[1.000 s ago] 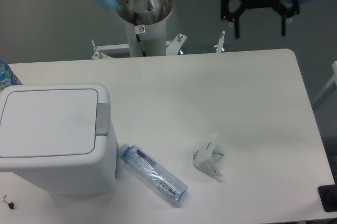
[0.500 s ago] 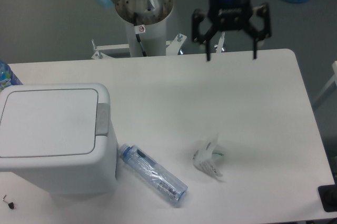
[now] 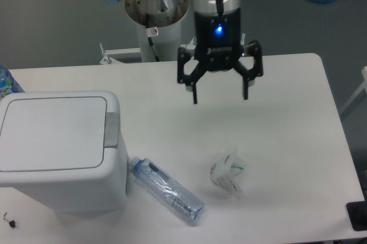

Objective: Open the trash can
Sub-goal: 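Move the open gripper toward the grey button on the trash can lid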

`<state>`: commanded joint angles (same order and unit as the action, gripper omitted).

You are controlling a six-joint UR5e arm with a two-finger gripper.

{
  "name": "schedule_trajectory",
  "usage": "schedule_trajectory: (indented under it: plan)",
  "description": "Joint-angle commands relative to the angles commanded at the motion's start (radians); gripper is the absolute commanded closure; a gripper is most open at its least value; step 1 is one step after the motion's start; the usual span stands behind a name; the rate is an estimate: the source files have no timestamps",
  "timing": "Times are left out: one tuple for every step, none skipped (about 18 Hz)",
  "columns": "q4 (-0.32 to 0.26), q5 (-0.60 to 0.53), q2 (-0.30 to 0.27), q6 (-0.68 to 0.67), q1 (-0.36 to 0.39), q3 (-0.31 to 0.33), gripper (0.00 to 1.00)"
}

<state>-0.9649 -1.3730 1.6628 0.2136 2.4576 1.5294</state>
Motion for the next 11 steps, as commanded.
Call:
schedule_trajectory:
  plan:
    - [0.000, 0.006, 0.005, -0.031, -0.009, 0.000, 0.00]
    - [0.003, 0.009, 0.009, -0.055, -0.020, 0.000, 0.00]
    - [0.003, 0.014, 0.015, -0.072, -0.034, -0.002, 0.00]
    - [0.003, 0.014, 0.020, -0.089, -0.043, 0.000, 0.00]
    - [0.003, 0.014, 0.021, -0.106, -0.052, 0.002, 0.00]
    - [0.003, 0.014, 0.028, -0.117, -0.057, 0.005, 0.00]
    - [0.003, 0.014, 0.029, -0.122, -0.066, 0.006, 0.00]
    - [0.003, 0.012, 0.037, -0.123, -0.077, 0.006, 0.00]
    - [0.003, 0.012, 0.040, -0.125, -0.084, 0.008, 0.00]
    - [0.003, 0.014, 0.040, -0.128, -0.089, 0.008, 0.00]
    - [0.003, 0.014, 0.041, -0.141, -0.094, 0.008, 0.00]
